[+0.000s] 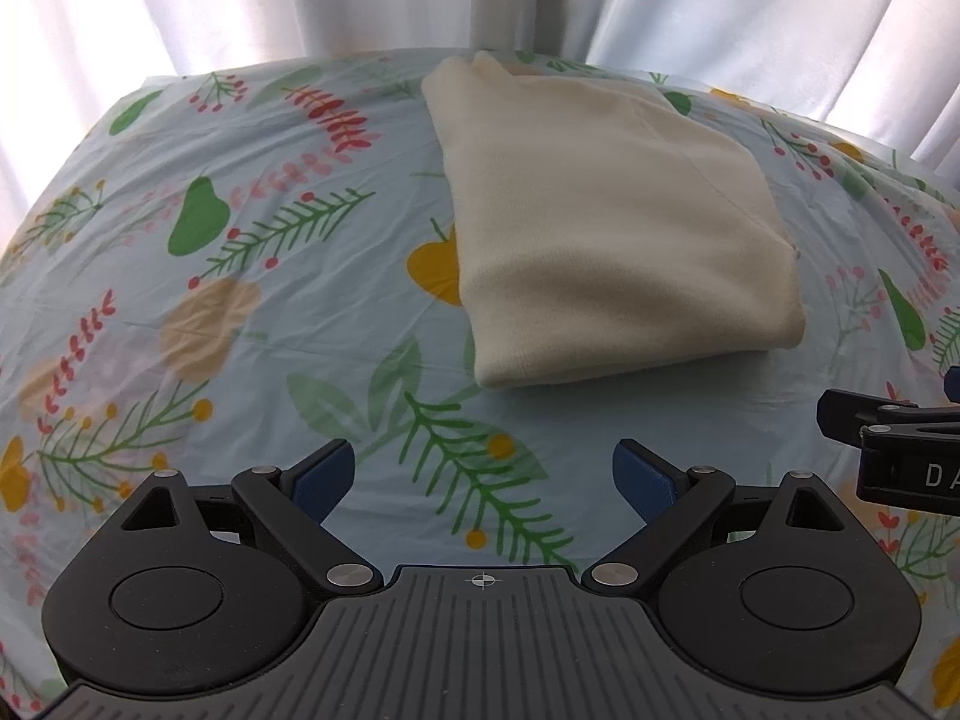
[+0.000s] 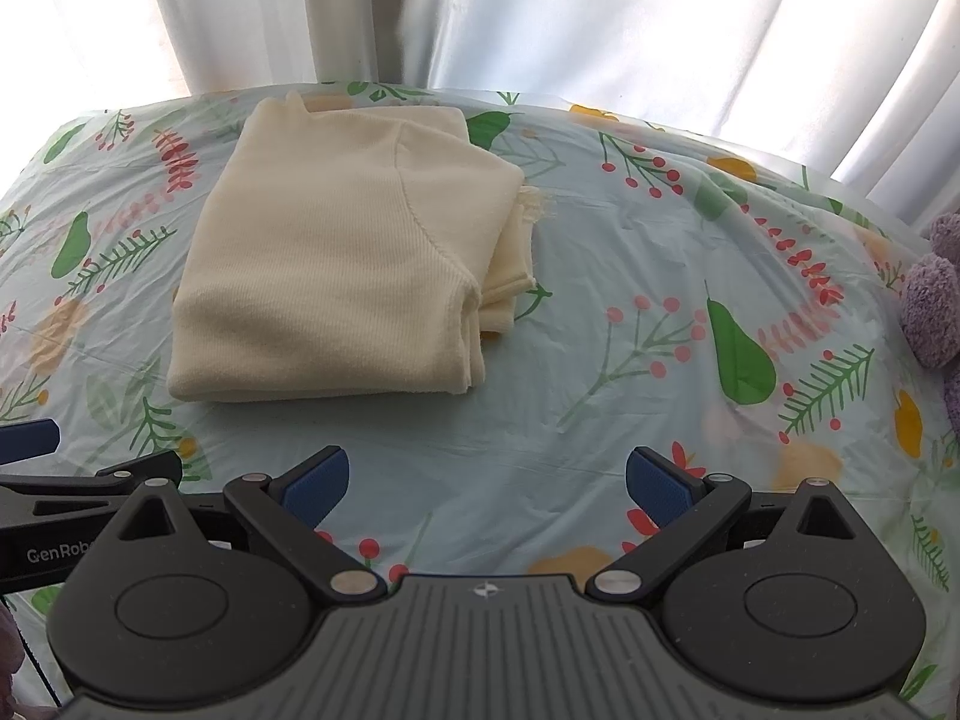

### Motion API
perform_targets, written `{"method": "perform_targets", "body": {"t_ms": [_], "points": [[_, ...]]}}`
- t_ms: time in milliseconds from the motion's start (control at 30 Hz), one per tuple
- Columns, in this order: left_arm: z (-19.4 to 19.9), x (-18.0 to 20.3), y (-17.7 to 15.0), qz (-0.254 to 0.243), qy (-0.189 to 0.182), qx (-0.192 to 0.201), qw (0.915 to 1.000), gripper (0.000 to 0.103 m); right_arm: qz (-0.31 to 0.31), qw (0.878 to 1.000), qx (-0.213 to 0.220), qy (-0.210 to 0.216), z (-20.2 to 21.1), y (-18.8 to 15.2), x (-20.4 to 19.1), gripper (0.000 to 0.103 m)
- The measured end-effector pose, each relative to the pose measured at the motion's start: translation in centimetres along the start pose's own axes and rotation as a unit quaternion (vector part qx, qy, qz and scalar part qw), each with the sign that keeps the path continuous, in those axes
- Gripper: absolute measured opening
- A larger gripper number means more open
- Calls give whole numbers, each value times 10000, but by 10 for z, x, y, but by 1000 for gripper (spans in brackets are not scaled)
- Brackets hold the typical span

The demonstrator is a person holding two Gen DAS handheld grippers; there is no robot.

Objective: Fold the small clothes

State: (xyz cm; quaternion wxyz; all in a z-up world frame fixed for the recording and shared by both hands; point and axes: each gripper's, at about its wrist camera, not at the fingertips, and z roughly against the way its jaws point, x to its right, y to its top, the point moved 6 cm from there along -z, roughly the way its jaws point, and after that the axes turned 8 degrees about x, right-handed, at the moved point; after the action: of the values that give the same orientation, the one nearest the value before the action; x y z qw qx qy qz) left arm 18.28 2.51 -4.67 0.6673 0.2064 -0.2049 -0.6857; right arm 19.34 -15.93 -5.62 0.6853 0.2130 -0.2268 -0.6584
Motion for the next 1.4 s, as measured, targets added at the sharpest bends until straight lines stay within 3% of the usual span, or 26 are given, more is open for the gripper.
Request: {"method": "perform_targets", "body": {"t_ms": [633,1400], "points": [[-4,4,-2,64,-193,-95,9997,96,33,10000,-42,-50,-5,0,2,99],[-4,3,-8,-102,-32,-148,9998,96,113,9999,-23,-124,-5,-1,2,99]]}}
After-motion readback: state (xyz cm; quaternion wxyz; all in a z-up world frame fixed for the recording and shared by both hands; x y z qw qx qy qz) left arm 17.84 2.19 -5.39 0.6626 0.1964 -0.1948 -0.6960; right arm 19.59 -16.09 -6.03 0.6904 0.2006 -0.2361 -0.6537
